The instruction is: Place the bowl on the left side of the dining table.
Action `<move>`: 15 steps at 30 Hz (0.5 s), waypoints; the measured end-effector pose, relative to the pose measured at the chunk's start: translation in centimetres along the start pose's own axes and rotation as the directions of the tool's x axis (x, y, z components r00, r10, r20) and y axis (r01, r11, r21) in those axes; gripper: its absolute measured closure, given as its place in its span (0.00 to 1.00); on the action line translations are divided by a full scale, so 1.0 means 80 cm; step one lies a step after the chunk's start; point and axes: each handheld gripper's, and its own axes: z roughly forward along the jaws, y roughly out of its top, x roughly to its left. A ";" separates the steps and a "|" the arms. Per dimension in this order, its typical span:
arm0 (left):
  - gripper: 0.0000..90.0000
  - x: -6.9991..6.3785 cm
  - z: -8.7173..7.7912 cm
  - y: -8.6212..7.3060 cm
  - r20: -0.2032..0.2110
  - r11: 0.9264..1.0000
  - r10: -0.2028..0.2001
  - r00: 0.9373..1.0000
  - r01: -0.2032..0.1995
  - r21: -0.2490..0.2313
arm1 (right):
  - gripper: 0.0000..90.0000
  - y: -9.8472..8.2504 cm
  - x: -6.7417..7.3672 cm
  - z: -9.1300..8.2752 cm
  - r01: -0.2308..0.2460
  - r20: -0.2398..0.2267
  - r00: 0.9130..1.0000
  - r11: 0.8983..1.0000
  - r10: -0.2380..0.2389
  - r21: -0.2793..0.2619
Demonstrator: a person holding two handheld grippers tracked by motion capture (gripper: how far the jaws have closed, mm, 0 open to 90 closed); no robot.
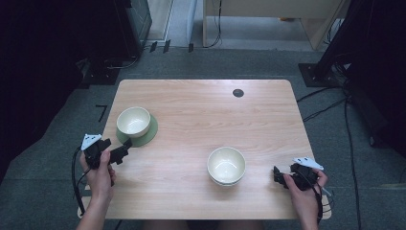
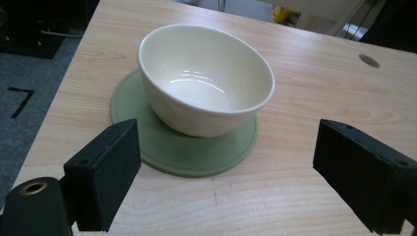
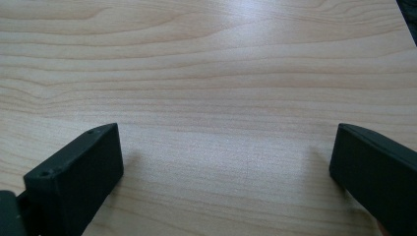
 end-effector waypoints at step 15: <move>0.12 -0.001 -0.004 -0.036 -0.019 0.995 0.092 0.996 -0.091 0.044 | 0.00 0.000 0.000 0.000 -0.001 0.000 1.000 1.000 0.001 0.000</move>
